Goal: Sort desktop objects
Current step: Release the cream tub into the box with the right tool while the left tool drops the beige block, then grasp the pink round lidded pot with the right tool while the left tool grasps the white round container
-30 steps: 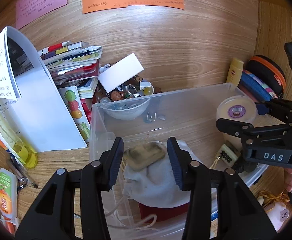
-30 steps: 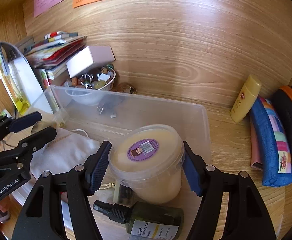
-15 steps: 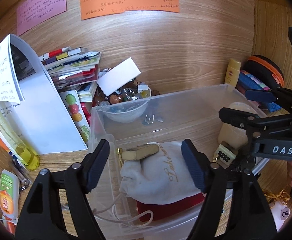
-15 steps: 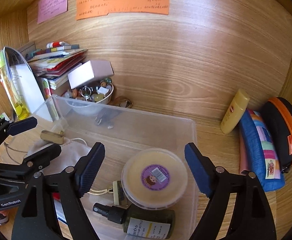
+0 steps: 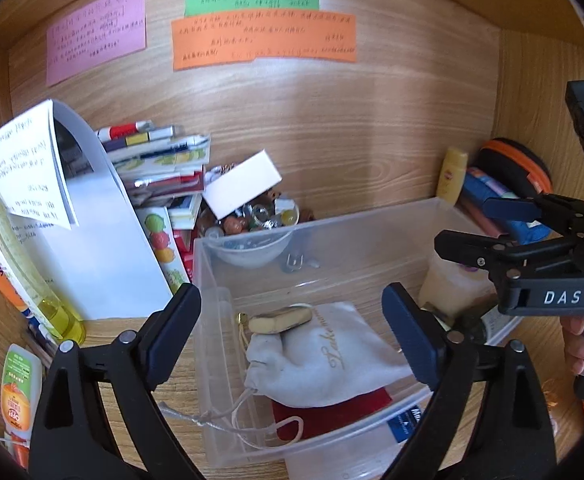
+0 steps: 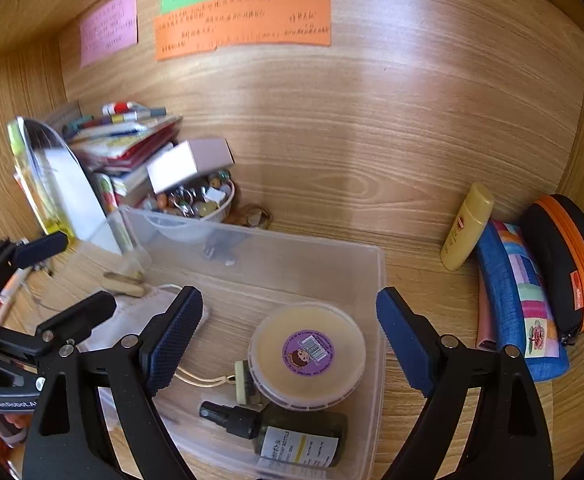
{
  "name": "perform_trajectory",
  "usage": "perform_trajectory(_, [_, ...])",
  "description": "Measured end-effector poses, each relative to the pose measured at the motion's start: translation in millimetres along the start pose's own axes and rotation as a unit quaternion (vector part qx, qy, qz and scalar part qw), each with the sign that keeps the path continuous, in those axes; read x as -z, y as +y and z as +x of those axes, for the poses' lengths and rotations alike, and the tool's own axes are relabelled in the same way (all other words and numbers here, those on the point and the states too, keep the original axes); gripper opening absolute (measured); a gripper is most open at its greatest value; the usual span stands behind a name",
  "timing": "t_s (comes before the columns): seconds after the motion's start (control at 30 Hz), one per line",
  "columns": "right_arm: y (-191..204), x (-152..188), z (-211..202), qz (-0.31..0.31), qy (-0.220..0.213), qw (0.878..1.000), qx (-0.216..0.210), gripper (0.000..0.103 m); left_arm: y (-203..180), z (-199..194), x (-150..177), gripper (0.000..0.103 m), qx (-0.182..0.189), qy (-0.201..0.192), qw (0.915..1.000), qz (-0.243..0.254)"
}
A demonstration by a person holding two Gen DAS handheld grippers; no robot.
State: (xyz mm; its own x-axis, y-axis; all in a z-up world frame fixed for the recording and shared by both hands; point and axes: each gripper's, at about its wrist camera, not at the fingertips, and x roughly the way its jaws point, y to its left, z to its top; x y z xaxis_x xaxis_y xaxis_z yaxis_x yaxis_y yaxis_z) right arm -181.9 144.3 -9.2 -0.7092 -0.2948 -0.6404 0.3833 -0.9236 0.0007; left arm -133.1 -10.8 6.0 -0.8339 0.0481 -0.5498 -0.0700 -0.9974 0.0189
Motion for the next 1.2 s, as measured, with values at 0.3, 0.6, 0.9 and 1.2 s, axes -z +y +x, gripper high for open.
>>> perform_trajectory(0.3, [-8.0,2.7,-45.4,0.0,-0.025,1.0,0.005,0.088,-3.2,-29.0,-9.7,0.093,0.008,-0.025,0.9997,0.003])
perform_trajectory(0.6, [-8.8,41.2,-90.1,-0.027,-0.038,0.999,0.012,0.098,-2.5,-61.2,8.8,0.096,0.019,-0.014,0.9996,0.015])
perform_trajectory(0.9, [2.2,90.6,-106.0,-0.047,-0.026,0.999,0.003,0.099,6.8,-71.9,44.1,0.096,0.004,0.019,0.9998,0.008])
perform_trajectory(1.2, [13.3,126.7,-109.3,-0.039,0.006,0.999,-0.02,0.099,-0.6,-73.6,75.8,0.096,0.002,0.053,0.9983,0.025])
